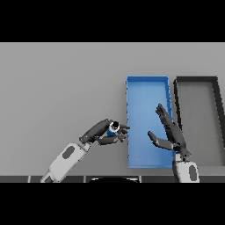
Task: Pick up the blue pipe and place it into the blue bin.
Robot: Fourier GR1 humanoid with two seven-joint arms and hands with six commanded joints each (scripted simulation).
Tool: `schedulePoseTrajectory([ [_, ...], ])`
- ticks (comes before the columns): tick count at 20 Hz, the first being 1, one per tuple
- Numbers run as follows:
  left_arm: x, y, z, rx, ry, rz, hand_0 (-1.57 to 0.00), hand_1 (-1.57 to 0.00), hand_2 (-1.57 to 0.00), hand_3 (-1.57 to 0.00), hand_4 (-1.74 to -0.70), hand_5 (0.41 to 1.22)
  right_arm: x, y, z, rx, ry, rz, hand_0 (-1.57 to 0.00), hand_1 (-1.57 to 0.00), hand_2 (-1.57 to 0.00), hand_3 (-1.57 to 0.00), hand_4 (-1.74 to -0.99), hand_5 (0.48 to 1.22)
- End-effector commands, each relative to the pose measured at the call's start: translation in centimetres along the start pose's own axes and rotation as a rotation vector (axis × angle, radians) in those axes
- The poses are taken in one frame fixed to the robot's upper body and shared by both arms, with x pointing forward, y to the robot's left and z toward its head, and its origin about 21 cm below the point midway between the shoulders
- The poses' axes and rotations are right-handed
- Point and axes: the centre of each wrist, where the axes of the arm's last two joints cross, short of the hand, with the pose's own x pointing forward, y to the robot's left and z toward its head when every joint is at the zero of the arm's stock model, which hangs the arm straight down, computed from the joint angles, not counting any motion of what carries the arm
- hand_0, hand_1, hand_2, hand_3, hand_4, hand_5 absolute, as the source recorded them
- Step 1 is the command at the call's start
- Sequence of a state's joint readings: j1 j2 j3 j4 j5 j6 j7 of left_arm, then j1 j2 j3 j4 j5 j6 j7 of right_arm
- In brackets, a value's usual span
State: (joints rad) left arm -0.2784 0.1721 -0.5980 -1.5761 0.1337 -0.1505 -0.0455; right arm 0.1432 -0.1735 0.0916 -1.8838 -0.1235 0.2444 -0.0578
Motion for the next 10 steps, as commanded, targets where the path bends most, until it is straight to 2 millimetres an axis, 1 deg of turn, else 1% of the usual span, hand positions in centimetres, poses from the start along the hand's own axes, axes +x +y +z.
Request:
schedulePoseTrajectory([
  [1,-0.1,-0.2,0.2,-0.005,0.001,-0.007,-1.57,-1.57,-1.57,-1.50,-1.74,1.221,0.9,-0.5,0.1,0.057,0.006,-0.012,0.00,0.00,0.00,0.00,-1.256,0.558],
  [3,-0.1,-0.1,0.0,0.003,0.011,-0.014,-1.57,-1.57,-1.57,-1.49,-1.74,1.221,3.5,-0.7,-0.9,0.192,-0.004,0.004,0.00,0.00,0.00,0.00,-1.303,0.515],
  [4,-0.1,-0.2,0.0,-0.002,0.012,-0.016,-1.57,-1.57,-1.57,-1.49,-1.74,1.221,4.5,-0.6,-1.5,0.244,0.002,0.002,0.00,0.00,0.00,0.00,-1.314,0.500],
  [5,0.0,0.0,0.0,-0.002,0.001,-0.020,-1.57,-1.57,-1.57,-1.49,-1.74,1.221,5.5,-0.1,-2.2,0.299,-0.011,0.012,0.00,0.00,0.00,0.00,-1.319,0.501],
  [7,-0.3,-0.2,0.0,-0.004,0.014,-0.018,-1.57,-1.57,-1.57,-1.49,-1.74,1.221,6.9,0.7,-3.7,0.391,0.002,0.026,0.00,0.00,0.00,0.00,-1.306,0.502],
  [8,-0.2,-0.2,0.3,-0.002,0.003,-0.018,-1.57,-1.57,-1.57,-1.49,-1.74,1.221,7.2,1.2,-4.3,0.427,0.011,0.031,0.00,0.00,0.00,0.00,-1.309,0.503],
  [10,0.2,0.0,-0.1,0.001,0.013,-0.026,-1.57,-1.57,-1.57,-1.48,-1.74,1.221,8.0,2.5,-5.8,0.512,-0.020,0.073,0.00,0.00,0.00,0.00,-1.311,0.517],
])
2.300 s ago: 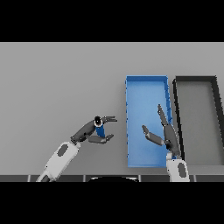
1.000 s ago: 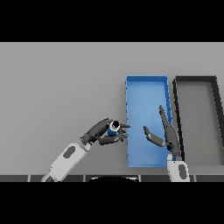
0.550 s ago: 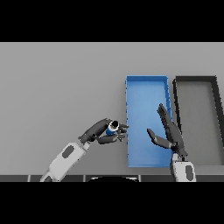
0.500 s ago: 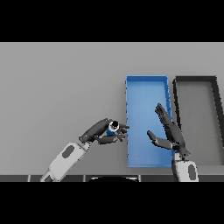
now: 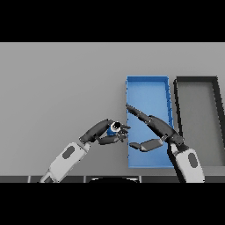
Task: Pick up the blue pipe and place it into the blue bin.
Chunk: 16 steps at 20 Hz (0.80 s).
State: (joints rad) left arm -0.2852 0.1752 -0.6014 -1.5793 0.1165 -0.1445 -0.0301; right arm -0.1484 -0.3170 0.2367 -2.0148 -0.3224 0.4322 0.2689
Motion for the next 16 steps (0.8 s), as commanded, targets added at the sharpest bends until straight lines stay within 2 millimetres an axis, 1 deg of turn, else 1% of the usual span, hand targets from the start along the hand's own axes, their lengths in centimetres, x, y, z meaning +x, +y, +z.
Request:
schedulePoseTrajectory([
  [1,-0.2,-0.4,0.1,-0.011,0.004,0.002,-1.57,-1.57,-1.57,-1.48,-1.74,1.221,0.1,0.1,-0.5,0.026,0.004,0.023,0.00,0.00,0.00,0.00,-1.306,0.521],
  [2,0.0,-0.1,0.0,-0.009,-0.003,0.002,-1.57,-1.57,-1.57,-1.49,-1.74,1.221,0.4,0.5,-1.2,0.062,0.002,0.033,0.00,0.00,0.00,0.00,-1.294,0.523],
  [3,0.2,0.0,-0.1,-0.009,-0.015,0.006,-1.57,-1.57,-1.57,-1.49,-1.74,1.221,0.2,0.5,-1.8,0.085,0.017,0.036,0.00,0.00,0.00,0.00,-1.276,0.527],
  [4,0.2,0.0,-0.3,-0.015,-0.022,0.009,-1.57,-1.57,-1.57,-1.49,-1.74,1.221,0.4,1.0,-2.6,0.116,0.002,0.028,0.00,0.00,0.00,0.00,-1.253,0.529],
  [6,-0.1,-0.2,0.0,-0.030,-0.037,0.020,-1.57,-1.57,-1.57,-1.52,-1.74,1.221,0.8,1.4,-4.0,0.149,0.011,0.044,0.00,0.00,0.00,0.00,-1.232,0.531],
  [8,-0.3,0.2,-0.3,-0.033,-0.014,0.027,-1.57,-1.57,-1.57,-1.53,-1.74,1.221,1.0,1.9,-5.5,0.189,0.020,0.049,0.00,0.00,0.00,0.00,-1.227,0.532],
  [10,-0.2,0.1,-0.1,-0.034,-0.014,0.018,-1.57,-1.57,-1.57,-1.54,-1.74,1.221,0.9,2.4,-6.9,0.216,0.019,0.058,0.00,0.00,0.00,0.00,-1.222,0.519],
  [12,-0.5,0.4,0.1,-0.032,-0.005,-0.015,-1.57,-1.57,-1.57,-1.54,-1.74,1.221,0.9,2.5,-8.1,0.238,0.006,0.052,0.00,0.00,0.00,0.00,-1.218,0.508],
  [13,-0.4,0.2,0.2,-0.039,-0.011,0.002,-1.57,-1.57,-1.57,-1.54,-1.74,1.221,0.9,2.5,-8.4,0.254,0.002,0.051,0.00,-0.01,-0.03,0.00,-1.222,0.506],
  [14,-0.3,0.0,0.3,-0.048,-0.023,0.027,-1.57,-1.57,-1.57,-1.48,-1.74,1.221,1.2,2.7,-8.9,0.277,-0.010,0.047,-0.05,-0.08,-0.10,-0.05,-1.245,0.506],
  [15,-0.2,0.2,0.1,-0.052,-0.018,-0.020,-1.39,-1.33,-1.32,-1.29,-1.74,1.221,1.3,2.7,-9.5,0.290,-0.009,0.051,-0.18,-0.22,-0.24,-0.16,-1.294,0.509],
  [16,0.0,0.6,0.0,-0.074,0.069,-0.087,-1.18,-1.08,-1.06,-1.03,-1.68,1.221,1.5,2.6,-9.9,0.304,-0.003,0.066,-0.35,-0.38,-0.38,-0.30,-1.335,0.507],
])
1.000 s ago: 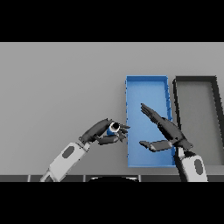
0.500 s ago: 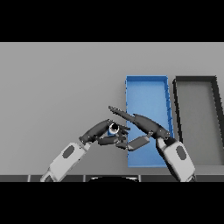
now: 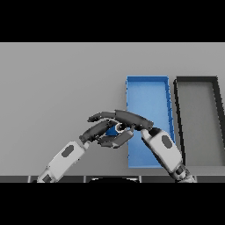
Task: Pick up the blue pipe and place it into the blue bin.
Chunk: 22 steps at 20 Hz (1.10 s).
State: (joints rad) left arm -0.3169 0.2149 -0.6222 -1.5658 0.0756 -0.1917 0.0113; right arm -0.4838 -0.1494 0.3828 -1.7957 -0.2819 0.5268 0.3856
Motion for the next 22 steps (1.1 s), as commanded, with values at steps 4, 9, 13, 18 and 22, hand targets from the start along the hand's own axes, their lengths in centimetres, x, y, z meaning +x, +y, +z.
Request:
schedulePoseTrajectory([
  [4,-0.2,0.0,0.2,0.012,0.017,-0.024,-0.94,-0.88,-0.86,-0.78,-1.57,1.221,-0.1,0.2,-1.2,0.075,-0.016,-0.039,-1.02,-1.01,-1.04,-0.87,-1.530,0.606],
  [9,0.0,-0.3,-0.3,0.044,-0.107,0.100,-1.36,-1.34,-1.25,-1.31,-1.69,1.221,-0.8,0.8,-1.7,0.078,-0.053,-0.120,-1.39,-1.39,-1.40,-1.32,-1.452,0.968],
  [13,-0.2,-0.4,0.1,0.044,-0.105,0.100,-1.49,-1.48,-1.39,-1.46,-1.72,1.221,-0.6,1.2,-1.2,0.088,-0.077,-0.020,-1.50,-1.50,-1.50,-1.47,-1.465,1.118],
  [18,-0.1,0.5,0.4,0.012,-0.097,-0.008,-0.93,-0.87,-0.78,-0.85,-1.41,1.221,-0.5,1.2,-1.4,0.066,-0.093,-0.074,-1.55,-1.55,-1.55,-1.54,-1.487,1.187],
  [22,-0.3,1.1,0.5,-0.056,-0.075,-0.105,-0.38,-0.35,-0.32,-0.35,-1.09,1.113,-0.6,1.2,-1.4,0.071,-0.077,-0.062,-1.56,-1.56,-1.56,-1.56,-1.492,1.207],
])
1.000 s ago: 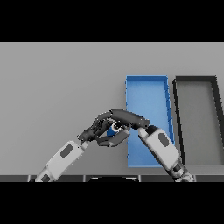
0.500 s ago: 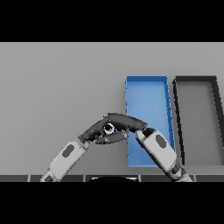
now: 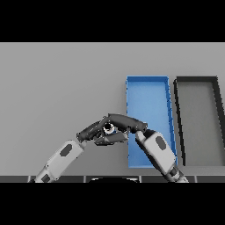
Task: Pick up the blue pipe and place it into the blue bin.
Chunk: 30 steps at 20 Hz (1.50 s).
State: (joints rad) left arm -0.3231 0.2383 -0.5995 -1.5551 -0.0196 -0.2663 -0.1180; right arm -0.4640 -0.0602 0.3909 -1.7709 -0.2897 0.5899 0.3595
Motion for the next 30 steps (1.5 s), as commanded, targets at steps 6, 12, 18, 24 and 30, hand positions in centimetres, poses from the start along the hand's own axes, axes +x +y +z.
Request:
schedulePoseTrajectory([
  [6,-0.5,0.0,0.4,0.028,0.095,-0.018,-0.10,-0.09,-0.08,-0.09,-0.90,0.697,0.2,0.2,0.1,-0.001,-0.064,0.022,-1.57,-1.57,-1.57,-1.57,-1.496,1.217],
  [12,-0.5,-0.2,0.2,0.043,0.143,0.036,-0.03,-0.02,-0.02,-0.02,-0.89,0.576,0.4,0.0,-0.3,-0.005,-0.072,-0.010,-1.57,-1.57,-1.57,-1.57,-1.489,1.220],
  [18,-0.9,-0.5,0.0,0.051,0.189,0.043,-0.01,-0.01,0.00,-0.01,-0.91,0.534,2.9,-1.3,0.2,-0.031,-0.082,-0.136,-1.57,-1.57,-1.57,-1.57,-1.581,1.221],
  [24,-0.8,-0.9,0.1,0.032,0.193,0.059,0.00,0.00,0.00,0.00,-0.92,0.503,9.5,-5.7,1.0,-0.093,-0.158,-0.270,-1.57,-1.57,-1.57,-1.57,-1.699,1.154],
  [30,-0.5,-0.8,0.7,0.034,0.167,0.044,0.00,0.00,0.00,0.00,-0.90,0.495,15.0,-11.2,2.1,-0.318,-0.265,-0.176,-1.57,-1.57,-1.57,-1.57,-1.730,1.110],
])
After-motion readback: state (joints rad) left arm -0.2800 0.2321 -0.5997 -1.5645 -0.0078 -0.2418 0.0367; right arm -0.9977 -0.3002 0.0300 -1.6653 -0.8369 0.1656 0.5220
